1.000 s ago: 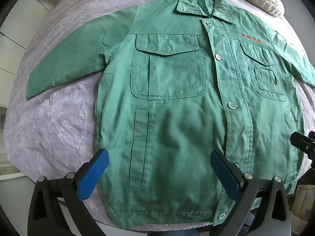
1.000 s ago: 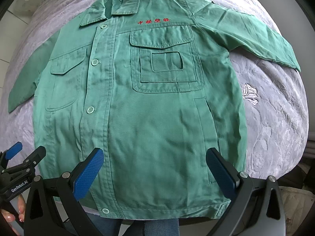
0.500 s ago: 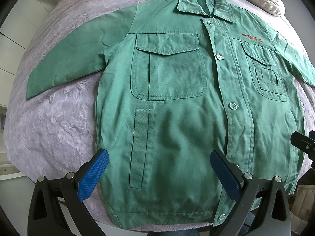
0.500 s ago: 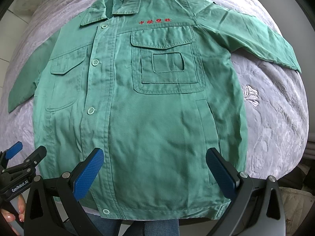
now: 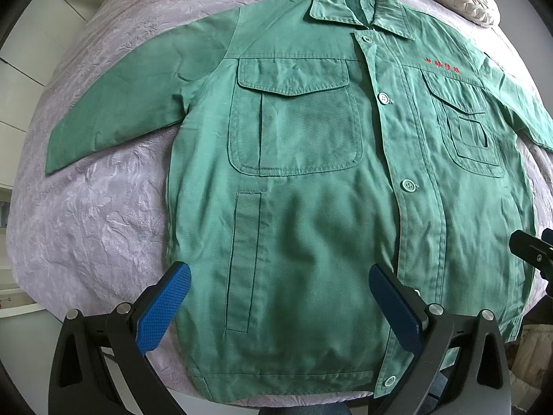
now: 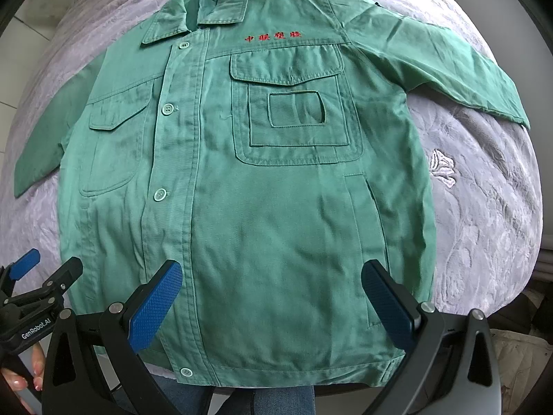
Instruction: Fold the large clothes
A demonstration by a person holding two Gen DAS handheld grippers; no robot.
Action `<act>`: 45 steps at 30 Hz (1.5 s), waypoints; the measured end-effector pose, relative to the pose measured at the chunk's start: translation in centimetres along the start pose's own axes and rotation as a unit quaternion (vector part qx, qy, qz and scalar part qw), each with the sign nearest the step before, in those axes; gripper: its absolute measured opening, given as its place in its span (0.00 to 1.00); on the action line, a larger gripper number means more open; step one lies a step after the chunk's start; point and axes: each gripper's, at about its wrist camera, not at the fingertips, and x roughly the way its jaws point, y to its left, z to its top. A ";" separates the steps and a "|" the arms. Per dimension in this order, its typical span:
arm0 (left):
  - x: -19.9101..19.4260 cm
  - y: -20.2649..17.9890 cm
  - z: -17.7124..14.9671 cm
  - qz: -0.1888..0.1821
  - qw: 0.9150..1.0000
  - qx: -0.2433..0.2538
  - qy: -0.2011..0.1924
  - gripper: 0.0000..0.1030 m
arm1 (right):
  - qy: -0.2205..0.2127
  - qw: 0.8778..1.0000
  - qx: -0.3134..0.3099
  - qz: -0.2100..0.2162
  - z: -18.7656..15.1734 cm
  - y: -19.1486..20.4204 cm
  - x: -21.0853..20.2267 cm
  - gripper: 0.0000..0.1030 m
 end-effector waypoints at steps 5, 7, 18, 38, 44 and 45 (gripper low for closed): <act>0.2 -0.1 -0.1 -0.001 1.000 0.002 0.000 1.00 | 0.000 1.000 0.000 0.000 0.0 0.1 0.0 1.00; 0.2 -0.1 0.0 -0.001 1.000 0.003 0.001 1.00 | 0.000 1.000 0.000 0.000 0.0 0.1 0.0 1.00; 0.6 1.1 0.3 -0.016 1.000 -0.024 0.008 1.00 | 0.000 1.000 -0.002 -0.002 0.0 0.5 0.1 1.00; 3.0 22.8 4.5 -0.083 0.954 -0.260 -0.125 1.00 | -0.003 0.993 -0.083 0.088 1.0 9.9 0.6 1.00; 6.7 34.1 7.2 -0.067 0.920 -0.344 -0.176 1.00 | 0.033 0.989 -0.117 0.082 0.6 14.0 3.0 1.00; 7.5 35.9 7.7 -0.065 0.914 -0.357 -0.182 1.00 | 0.038 0.989 -0.121 0.081 0.5 14.6 3.3 1.00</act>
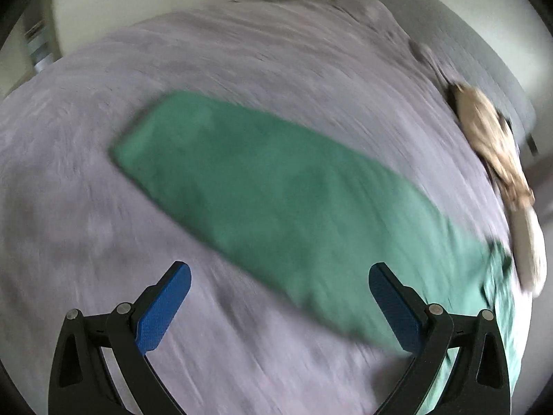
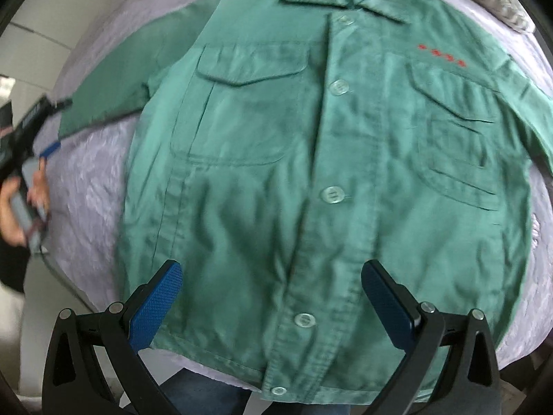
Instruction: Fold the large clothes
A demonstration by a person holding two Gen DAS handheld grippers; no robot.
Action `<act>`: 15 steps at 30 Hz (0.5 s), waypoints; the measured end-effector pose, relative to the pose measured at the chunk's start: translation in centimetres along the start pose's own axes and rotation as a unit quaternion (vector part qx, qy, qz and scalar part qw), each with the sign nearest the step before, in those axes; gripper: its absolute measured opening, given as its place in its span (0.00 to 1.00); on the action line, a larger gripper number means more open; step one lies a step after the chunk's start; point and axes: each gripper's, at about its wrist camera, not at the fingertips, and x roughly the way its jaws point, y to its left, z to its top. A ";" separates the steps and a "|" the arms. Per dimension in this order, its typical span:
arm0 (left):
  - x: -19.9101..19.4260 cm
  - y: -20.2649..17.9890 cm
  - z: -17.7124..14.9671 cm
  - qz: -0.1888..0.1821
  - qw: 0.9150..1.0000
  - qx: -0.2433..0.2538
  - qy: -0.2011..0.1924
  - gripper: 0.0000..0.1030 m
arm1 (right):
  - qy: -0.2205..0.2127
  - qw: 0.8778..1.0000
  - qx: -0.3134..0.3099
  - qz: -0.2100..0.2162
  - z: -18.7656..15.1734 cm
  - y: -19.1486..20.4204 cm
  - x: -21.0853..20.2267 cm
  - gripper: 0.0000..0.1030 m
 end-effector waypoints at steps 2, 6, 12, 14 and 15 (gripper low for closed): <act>1.8 1.6 1.6 0.001 1.000 -0.017 -0.003 1.00 | 0.012 1.000 -0.006 -0.001 0.1 0.8 0.9 1.00; 5.6 4.6 3.4 0.013 0.999 -0.047 0.011 1.00 | 0.030 0.999 -0.014 -0.004 0.1 2.1 2.5 1.00; 6.2 4.9 4.1 -0.019 0.998 -0.063 -0.001 0.33 | 0.050 0.999 -0.017 -0.011 0.1 3.0 4.4 1.00; 5.6 5.5 4.2 -0.077 0.994 -0.080 -0.003 0.04 | 0.052 0.998 -0.018 -0.013 0.4 3.5 5.1 1.00; 5.2 5.6 4.2 -0.093 0.992 -0.085 -0.010 0.04 | 0.052 0.998 -0.018 -0.013 0.4 3.7 5.2 1.00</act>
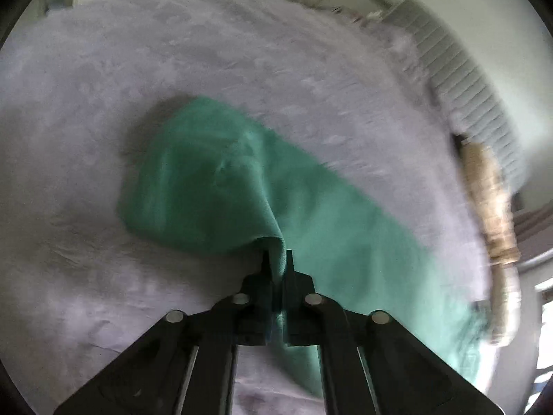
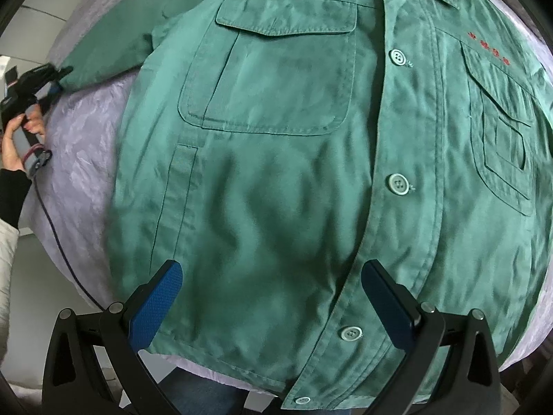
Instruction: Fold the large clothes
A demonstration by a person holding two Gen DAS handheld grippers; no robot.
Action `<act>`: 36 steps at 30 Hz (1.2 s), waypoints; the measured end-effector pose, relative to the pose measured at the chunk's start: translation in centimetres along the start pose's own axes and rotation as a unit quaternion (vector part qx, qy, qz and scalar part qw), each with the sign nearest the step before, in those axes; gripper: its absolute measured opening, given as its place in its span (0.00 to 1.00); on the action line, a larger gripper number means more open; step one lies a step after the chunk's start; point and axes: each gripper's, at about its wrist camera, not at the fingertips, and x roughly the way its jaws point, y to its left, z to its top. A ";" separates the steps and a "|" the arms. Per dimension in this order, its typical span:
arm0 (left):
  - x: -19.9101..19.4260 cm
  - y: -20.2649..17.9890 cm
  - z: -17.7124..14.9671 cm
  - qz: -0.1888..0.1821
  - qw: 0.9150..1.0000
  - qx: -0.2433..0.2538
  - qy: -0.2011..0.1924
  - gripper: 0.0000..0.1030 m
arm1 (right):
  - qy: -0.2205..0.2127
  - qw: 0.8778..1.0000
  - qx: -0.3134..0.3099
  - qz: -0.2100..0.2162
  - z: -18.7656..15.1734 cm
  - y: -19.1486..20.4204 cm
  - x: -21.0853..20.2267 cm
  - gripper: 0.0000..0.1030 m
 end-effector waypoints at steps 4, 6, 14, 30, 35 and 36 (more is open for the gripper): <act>-1.9 -2.5 0.4 -0.047 0.998 0.037 -0.019 0.04 | -0.007 1.000 -0.002 0.003 0.5 0.7 0.5 1.00; -3.3 -5.2 0.3 -0.072 0.994 0.073 -0.029 0.04 | -0.012 1.000 0.000 0.007 0.8 0.6 0.3 1.00; -6.6 -23.2 -6.1 -0.195 0.945 0.261 -0.015 0.04 | -0.040 0.998 0.042 0.026 0.3 -4.0 -2.0 1.00; 7.8 -38.4 -31.6 -0.079 0.841 0.510 0.160 0.26 | -0.083 0.972 0.216 0.040 -3.4 -18.9 -3.5 1.00; 4.7 -37.2 -30.4 -0.076 0.851 0.506 0.119 0.89 | -0.108 0.970 0.215 0.021 -2.0 -20.2 -4.9 1.00; 3.6 -36.9 -29.6 -0.077 0.852 0.506 0.113 0.89 | -0.117 0.970 0.211 0.015 -1.6 -20.5 -5.5 1.00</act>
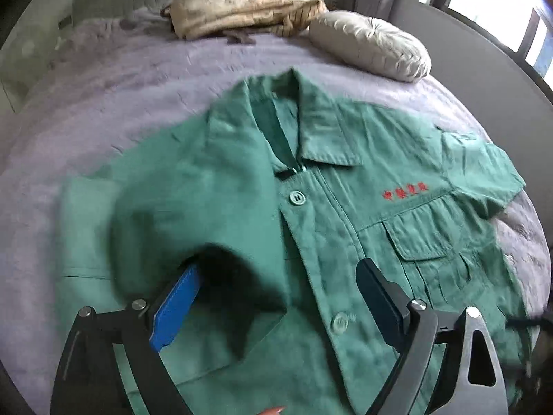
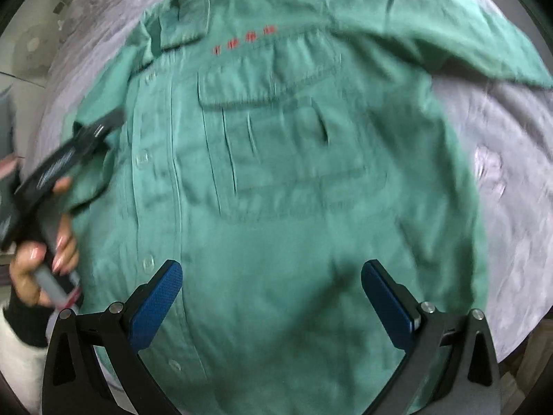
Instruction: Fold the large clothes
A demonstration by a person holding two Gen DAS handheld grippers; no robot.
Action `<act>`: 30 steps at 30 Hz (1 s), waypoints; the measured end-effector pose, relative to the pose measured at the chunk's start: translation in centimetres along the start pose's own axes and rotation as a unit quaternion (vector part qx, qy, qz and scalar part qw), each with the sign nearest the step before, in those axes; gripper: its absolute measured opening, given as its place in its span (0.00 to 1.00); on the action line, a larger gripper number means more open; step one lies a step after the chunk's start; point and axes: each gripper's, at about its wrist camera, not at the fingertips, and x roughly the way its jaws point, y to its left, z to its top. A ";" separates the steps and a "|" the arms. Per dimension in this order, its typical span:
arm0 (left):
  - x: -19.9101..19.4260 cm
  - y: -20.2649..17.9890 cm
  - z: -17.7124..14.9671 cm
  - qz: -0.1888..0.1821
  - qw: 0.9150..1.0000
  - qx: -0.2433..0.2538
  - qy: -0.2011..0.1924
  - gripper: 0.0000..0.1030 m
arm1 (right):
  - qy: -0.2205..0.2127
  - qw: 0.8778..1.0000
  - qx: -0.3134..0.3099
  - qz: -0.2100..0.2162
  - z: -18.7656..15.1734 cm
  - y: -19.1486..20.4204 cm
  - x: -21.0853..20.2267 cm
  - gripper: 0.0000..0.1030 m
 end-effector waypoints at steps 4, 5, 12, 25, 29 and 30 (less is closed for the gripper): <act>-4.4 4.0 -0.7 0.028 0.998 -0.036 -0.032 0.89 | -0.048 0.997 -0.058 -0.015 3.3 2.9 -1.6 1.00; -5.1 6.0 -0.9 0.052 0.996 -0.059 -0.036 0.89 | -0.063 0.994 -0.087 -0.021 4.0 4.6 -1.8 1.00; -2.2 17.1 -4.3 0.179 0.966 -0.183 0.037 0.89 | -0.146 0.929 -0.326 -0.094 6.1 17.2 1.1 1.00; 2.0 17.1 -7.0 0.205 0.962 -0.164 0.070 0.89 | -0.190 0.958 -0.212 -0.036 13.9 16.3 4.0 0.12; 2.1 17.2 -6.6 0.205 0.964 -0.148 0.080 0.89 | -0.138 0.976 0.064 0.155 15.4 5.6 3.8 0.66; 1.9 17.3 -6.3 0.202 0.965 -0.148 0.082 0.89 | -0.131 0.970 0.102 0.178 15.3 4.0 4.1 0.66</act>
